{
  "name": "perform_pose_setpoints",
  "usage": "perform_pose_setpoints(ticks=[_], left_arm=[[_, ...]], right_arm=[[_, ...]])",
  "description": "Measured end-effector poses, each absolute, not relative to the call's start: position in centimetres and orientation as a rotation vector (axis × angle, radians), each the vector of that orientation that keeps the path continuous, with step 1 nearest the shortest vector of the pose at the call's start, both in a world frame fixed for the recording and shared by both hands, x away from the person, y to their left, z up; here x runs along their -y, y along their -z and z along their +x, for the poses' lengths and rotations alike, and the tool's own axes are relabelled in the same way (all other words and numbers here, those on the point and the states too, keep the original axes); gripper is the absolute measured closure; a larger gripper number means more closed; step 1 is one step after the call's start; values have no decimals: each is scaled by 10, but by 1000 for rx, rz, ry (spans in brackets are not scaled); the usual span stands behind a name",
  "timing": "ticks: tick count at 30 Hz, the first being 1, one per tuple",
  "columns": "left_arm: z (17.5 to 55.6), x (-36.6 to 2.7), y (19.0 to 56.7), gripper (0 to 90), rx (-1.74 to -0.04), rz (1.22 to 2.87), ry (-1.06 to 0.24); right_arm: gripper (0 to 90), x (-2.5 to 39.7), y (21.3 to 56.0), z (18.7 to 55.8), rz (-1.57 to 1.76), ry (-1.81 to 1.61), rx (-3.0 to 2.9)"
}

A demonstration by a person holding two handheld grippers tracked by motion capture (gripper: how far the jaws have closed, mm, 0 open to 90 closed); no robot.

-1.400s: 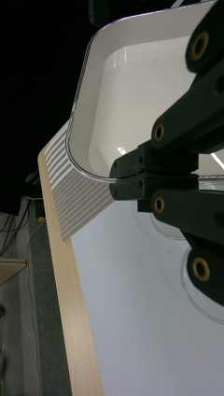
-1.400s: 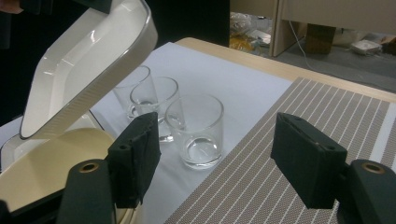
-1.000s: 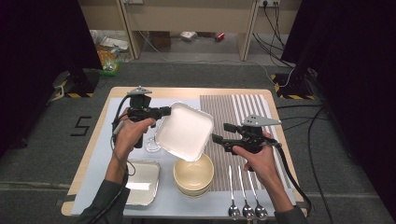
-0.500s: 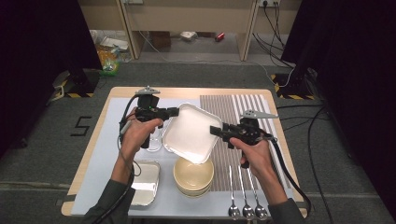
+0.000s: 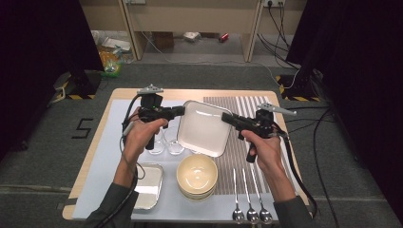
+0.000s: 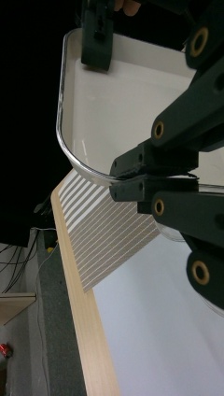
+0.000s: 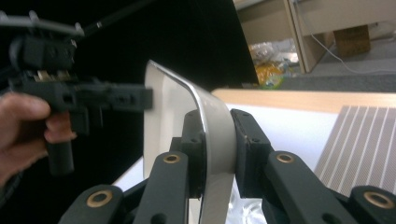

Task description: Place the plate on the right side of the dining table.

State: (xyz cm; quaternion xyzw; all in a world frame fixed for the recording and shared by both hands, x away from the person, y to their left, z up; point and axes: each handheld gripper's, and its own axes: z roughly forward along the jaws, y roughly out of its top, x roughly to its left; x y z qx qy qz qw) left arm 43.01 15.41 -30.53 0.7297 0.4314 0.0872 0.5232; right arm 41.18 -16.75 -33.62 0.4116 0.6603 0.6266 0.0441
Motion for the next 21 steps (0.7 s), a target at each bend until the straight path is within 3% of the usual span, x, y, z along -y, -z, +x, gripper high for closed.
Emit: perform_pose_setpoints(ticks=[2,3,6,10,21], left_arm=[[430,-154,305,861,-1028,1731,-197],[430,-154,304,784,-1026,1713,-196],[428,-154,303,726,-1016,1730,-198],[427,-160,304,560,-1050,1724,-225],[421,-184,319,454,-1085,1764,-236]], right_arm=[[771,169,331,414,1250,-1895,-2018],[774,172,328,415,1235,-1873,-2025],[775,176,327,418,1237,-1862,-2020],[777,189,328,423,1269,-1853,-1999],[778,216,330,428,1320,-1854,-1956]])
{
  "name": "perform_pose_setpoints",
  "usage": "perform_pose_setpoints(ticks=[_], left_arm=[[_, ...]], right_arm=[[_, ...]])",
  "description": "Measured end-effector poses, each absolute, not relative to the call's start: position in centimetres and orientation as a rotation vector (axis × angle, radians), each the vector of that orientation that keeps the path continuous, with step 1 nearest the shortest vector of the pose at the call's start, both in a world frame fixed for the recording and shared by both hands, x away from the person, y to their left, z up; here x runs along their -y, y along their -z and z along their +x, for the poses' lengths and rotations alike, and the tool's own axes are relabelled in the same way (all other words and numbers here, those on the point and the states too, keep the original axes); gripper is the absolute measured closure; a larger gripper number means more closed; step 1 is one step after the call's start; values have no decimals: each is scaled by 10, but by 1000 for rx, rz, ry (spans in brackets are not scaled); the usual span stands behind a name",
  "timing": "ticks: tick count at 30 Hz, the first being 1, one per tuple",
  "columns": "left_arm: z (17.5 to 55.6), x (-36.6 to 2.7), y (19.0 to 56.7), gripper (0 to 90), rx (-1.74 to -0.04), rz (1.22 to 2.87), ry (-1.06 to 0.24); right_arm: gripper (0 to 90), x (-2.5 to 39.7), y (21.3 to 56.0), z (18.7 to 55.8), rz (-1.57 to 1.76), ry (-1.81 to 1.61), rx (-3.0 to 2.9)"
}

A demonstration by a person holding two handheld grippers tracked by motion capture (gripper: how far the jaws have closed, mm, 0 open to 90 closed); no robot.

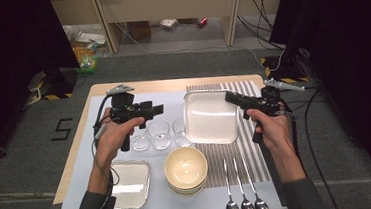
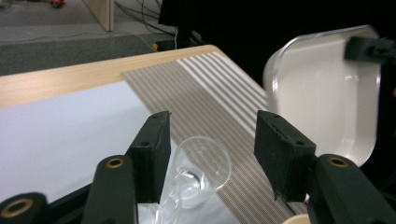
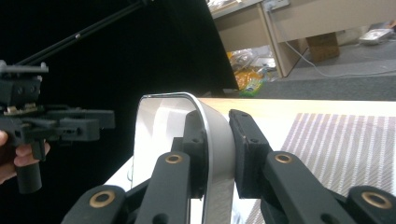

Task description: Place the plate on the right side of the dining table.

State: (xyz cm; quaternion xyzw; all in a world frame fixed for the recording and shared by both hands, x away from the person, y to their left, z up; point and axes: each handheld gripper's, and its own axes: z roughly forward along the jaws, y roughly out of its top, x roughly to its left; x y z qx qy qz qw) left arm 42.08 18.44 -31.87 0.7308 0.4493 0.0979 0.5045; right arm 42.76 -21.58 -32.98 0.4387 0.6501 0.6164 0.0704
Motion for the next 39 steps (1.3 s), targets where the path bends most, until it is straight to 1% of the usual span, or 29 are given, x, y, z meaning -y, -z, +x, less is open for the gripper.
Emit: perform_pose_setpoints(ticks=[4,7,11,18,21,24,26,30,34,39], left_arm=[[416,-198,328,421,-1082,1754,-244],[410,-207,334,396,-1079,1786,-257],[401,-222,345,359,-1077,1793,-276],[387,-253,367,294,-1126,1810,-322],[379,-267,377,246,-1158,1792,-344],[371,-280,387,239,-1179,1798,-365],[365,-290,394,218,-1201,1794,-386],[358,-297,403,195,-1219,1802,-399],[350,-308,417,153,-1248,1797,-401],[342,-324,432,152,-1284,1776,-418]], right_arm=[[778,230,330,428,1337,-1841,-1933],[778,239,332,427,1351,-1824,-1918],[778,251,340,428,1383,-1819,-1907],[778,268,354,429,1430,-1804,-1887],[778,272,361,431,1450,-1788,-1888],[778,274,369,433,1477,-1772,-1891],[777,274,374,435,1483,-1764,-1898],[778,274,380,438,1495,-1758,-1904],[777,274,389,442,1512,-1746,-1921],[776,273,401,445,1545,-1743,-1944]])
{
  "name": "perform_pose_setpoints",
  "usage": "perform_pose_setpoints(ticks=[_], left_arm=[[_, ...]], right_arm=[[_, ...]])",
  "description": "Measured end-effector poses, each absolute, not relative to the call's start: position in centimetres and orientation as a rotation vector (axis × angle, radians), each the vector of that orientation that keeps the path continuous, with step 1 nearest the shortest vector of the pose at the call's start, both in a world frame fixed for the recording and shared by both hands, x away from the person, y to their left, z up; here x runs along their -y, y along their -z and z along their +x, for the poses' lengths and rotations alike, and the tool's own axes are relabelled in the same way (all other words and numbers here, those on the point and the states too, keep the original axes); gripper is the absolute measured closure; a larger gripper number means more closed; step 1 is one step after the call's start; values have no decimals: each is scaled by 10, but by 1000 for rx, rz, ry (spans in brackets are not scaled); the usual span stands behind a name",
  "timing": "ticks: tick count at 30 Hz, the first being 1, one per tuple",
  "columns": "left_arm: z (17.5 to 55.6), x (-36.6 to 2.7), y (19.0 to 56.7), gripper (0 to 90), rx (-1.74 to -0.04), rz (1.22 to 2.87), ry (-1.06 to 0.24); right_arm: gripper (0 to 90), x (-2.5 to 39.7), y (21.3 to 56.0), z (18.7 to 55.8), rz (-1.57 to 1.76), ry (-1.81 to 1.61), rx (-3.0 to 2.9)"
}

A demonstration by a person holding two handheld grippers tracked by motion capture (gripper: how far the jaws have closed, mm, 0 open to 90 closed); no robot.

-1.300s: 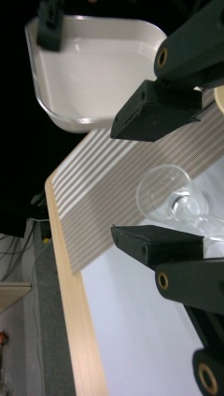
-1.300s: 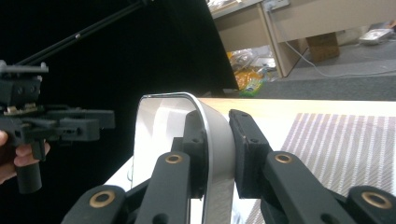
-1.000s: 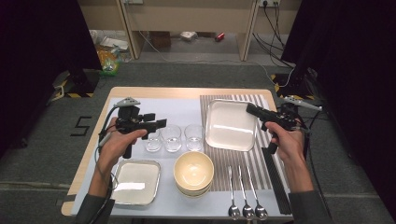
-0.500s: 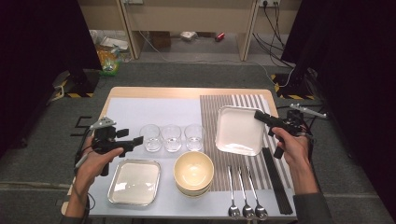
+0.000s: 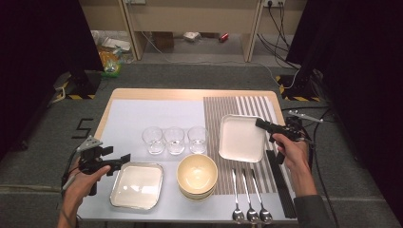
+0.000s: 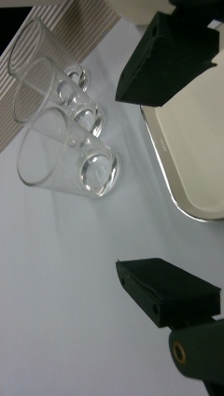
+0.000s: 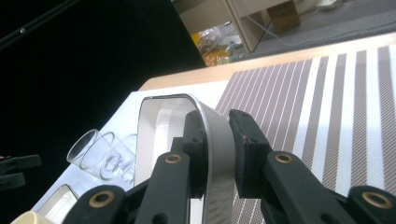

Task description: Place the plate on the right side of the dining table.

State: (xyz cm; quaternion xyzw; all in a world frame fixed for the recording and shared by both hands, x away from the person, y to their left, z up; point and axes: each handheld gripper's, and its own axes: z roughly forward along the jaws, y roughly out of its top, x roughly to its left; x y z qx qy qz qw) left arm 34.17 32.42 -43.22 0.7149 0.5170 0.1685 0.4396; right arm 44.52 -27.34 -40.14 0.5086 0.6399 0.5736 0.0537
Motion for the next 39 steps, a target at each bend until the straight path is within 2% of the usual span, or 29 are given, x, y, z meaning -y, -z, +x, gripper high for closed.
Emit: perform_pose_setpoints(ticks=[7,19,39], left_arm=[[329,-344,451,153,-1346,1718,-428],[312,-357,482,156,-1396,1740,-424],[306,-369,496,159,-1447,1791,-470]], right_arm=[[776,272,416,450,1555,-1734,-1961],[774,271,428,455,1567,-1705,-2004],[771,279,453,459,1553,-1825,-1995]])
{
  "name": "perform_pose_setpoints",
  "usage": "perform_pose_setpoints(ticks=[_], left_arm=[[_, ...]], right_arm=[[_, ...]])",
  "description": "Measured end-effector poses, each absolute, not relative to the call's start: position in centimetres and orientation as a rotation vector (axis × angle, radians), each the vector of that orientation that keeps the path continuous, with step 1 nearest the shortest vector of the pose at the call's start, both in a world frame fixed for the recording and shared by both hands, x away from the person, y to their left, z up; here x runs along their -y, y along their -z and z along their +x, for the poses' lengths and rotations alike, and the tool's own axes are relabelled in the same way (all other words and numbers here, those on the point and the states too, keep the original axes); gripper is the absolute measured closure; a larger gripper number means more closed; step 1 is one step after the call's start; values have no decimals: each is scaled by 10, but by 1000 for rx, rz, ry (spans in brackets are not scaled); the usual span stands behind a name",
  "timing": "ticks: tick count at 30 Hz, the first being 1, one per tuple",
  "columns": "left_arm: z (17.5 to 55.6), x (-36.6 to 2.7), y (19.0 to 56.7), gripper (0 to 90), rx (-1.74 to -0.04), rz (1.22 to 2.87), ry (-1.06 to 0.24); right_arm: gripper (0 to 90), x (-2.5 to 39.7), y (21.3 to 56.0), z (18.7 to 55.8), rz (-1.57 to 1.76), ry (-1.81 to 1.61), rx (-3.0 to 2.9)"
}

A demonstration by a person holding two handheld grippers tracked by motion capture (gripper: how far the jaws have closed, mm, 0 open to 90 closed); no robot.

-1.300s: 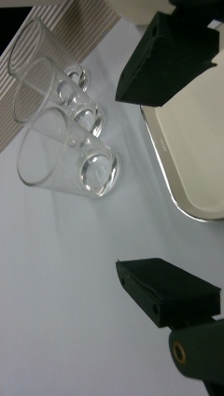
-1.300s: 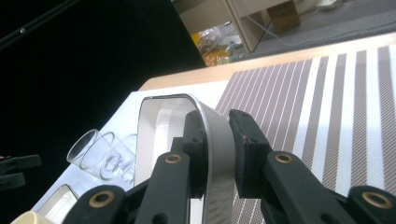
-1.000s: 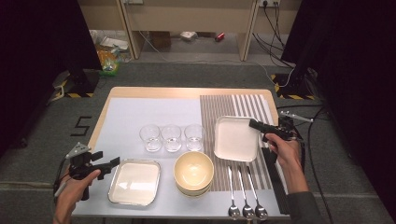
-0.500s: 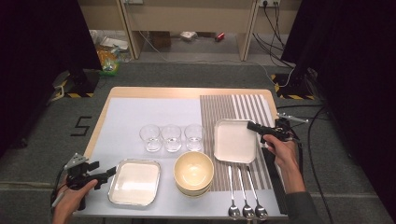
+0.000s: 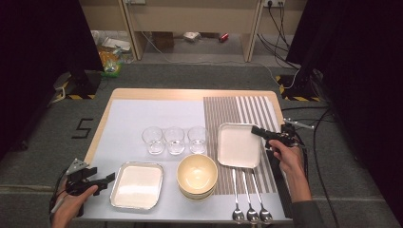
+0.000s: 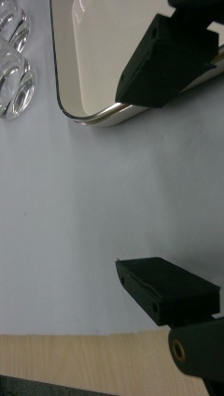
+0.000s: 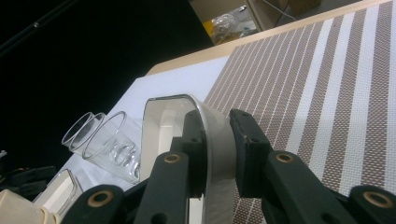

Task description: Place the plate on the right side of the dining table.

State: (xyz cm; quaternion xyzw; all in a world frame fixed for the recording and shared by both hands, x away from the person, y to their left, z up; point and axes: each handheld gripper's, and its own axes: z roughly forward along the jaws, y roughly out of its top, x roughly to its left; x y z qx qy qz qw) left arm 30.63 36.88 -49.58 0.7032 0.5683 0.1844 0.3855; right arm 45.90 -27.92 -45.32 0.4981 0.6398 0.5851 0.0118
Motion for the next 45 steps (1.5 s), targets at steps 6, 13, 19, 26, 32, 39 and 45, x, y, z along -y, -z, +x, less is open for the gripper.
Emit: perform_pose_setpoints(ticks=[6,13,19,26,32,39,45], left_arm=[[306,-369,502,159,-1454,1823,-490],[305,-367,505,183,-1433,1897,-598],[305,-365,506,166,-1440,1892,-624],[305,-366,506,165,-1440,1892,-615],[305,-366,506,165,-1441,1894,-611],[305,-366,506,165,-1440,1890,-612],[305,-366,506,165,-1440,1890,-611]], right_arm=[[774,280,463,461,1571,-1865,-1977],[775,282,466,465,1593,-1865,-1976],[776,283,466,466,1627,-1833,-1980],[771,284,470,469,1652,-1783,-1982],[766,285,472,472,1693,-1721,-2001],[761,282,471,481,1713,-1649,-2035],[760,279,468,489,1718,-1606,-2076]])
